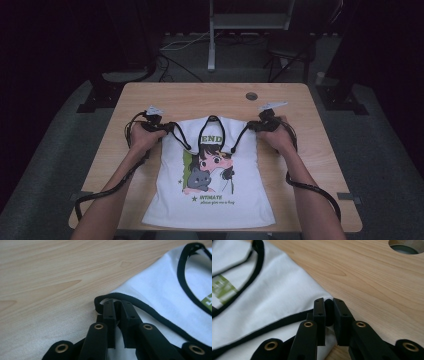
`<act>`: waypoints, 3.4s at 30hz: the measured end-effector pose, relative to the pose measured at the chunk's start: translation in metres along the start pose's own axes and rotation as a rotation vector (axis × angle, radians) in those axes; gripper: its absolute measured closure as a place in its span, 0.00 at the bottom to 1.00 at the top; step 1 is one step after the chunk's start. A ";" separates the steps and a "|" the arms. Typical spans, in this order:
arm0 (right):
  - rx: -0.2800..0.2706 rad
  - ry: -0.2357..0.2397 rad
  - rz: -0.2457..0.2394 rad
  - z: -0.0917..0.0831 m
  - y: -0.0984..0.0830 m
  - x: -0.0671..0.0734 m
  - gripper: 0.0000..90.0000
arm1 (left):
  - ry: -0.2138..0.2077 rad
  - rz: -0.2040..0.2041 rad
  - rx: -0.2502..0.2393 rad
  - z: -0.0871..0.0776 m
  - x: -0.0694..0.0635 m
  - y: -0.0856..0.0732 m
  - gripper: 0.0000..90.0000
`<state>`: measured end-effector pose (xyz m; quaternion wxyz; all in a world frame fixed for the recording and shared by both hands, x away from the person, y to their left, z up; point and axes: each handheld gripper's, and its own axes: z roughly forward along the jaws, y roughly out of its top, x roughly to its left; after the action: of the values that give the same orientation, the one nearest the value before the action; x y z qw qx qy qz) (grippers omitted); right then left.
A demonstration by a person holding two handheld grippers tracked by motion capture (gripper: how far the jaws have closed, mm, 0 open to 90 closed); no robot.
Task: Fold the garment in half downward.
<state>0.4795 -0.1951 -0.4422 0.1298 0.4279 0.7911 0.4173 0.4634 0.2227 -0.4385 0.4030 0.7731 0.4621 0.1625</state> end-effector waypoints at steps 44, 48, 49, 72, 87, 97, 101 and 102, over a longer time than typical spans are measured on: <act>-0.244 0.234 0.138 -0.066 -0.016 0.009 0.90 | -0.134 -0.003 -0.188 -0.066 -0.012 -0.004 0.94; -0.245 0.237 0.129 -0.066 -0.016 0.010 0.90 | -0.128 0.012 -0.189 -0.065 -0.015 -0.002 0.94; -0.244 0.239 0.132 -0.066 -0.016 0.010 0.90 | -0.130 0.014 -0.190 -0.065 -0.015 -0.002 0.94; -0.240 0.265 0.120 -0.070 -0.019 0.009 0.91 | -0.143 0.015 -0.166 -0.053 -0.018 0.002 0.95; -0.234 0.334 0.079 -0.078 -0.032 0.014 0.91 | -0.165 0.094 -0.156 -0.074 -0.028 -0.013 0.96; -0.210 0.370 0.034 -0.087 -0.037 0.021 0.91 | -0.160 0.113 -0.137 -0.084 -0.027 -0.026 0.96; -0.200 0.373 0.031 -0.088 -0.041 0.021 0.91 | -0.159 0.114 -0.132 -0.086 -0.027 -0.030 0.96; -0.197 0.373 0.030 -0.088 -0.042 0.021 0.91 | -0.159 0.113 -0.131 -0.087 -0.027 -0.031 0.96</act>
<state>0.3938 -0.2388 -0.4167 0.0163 0.3403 0.7504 0.5664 0.3770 0.2489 -0.4053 0.4785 0.7802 0.3728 0.1528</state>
